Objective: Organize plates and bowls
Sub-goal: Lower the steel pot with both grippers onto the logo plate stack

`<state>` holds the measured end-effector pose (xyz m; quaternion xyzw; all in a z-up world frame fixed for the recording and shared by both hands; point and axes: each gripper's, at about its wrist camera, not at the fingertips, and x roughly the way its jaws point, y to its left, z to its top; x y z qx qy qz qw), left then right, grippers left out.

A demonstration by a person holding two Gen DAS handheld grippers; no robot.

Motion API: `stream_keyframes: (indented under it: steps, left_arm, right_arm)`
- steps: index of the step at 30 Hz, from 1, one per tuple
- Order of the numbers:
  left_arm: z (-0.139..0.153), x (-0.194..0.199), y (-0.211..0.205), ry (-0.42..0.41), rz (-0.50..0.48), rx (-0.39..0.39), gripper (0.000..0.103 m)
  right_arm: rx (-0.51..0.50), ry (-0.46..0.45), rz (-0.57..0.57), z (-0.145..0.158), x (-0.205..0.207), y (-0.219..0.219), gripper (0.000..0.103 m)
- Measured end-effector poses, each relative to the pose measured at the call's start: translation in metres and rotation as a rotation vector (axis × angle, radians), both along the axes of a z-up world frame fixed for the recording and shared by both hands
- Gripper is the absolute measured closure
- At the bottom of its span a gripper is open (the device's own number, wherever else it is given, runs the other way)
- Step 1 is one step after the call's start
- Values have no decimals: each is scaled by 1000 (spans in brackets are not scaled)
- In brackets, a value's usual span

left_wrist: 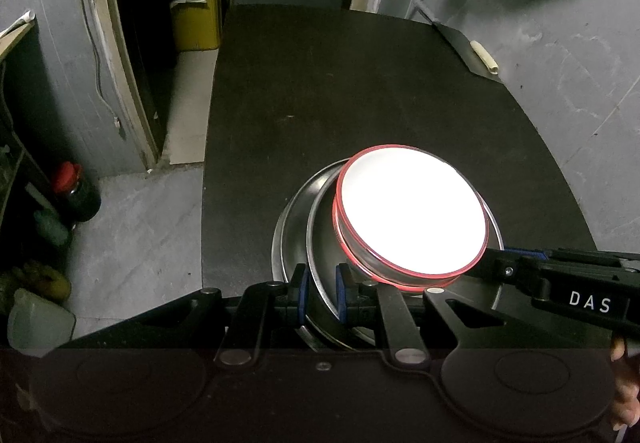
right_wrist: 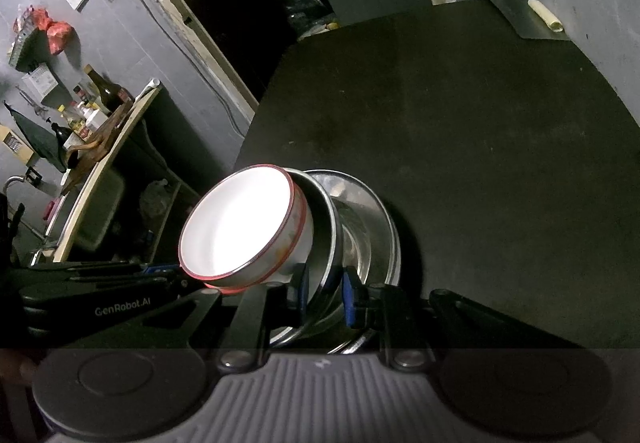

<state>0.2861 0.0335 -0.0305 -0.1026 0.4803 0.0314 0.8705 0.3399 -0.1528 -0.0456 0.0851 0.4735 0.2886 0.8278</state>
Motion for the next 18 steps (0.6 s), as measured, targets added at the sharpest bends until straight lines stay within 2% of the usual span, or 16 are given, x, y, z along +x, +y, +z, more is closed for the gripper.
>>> stream_keyframes:
  steps: [18]
  left_arm:
    - [-7,6,0,24,2,-1,89]
  right_arm:
    - [-5,26,0,-6,3,3,83]
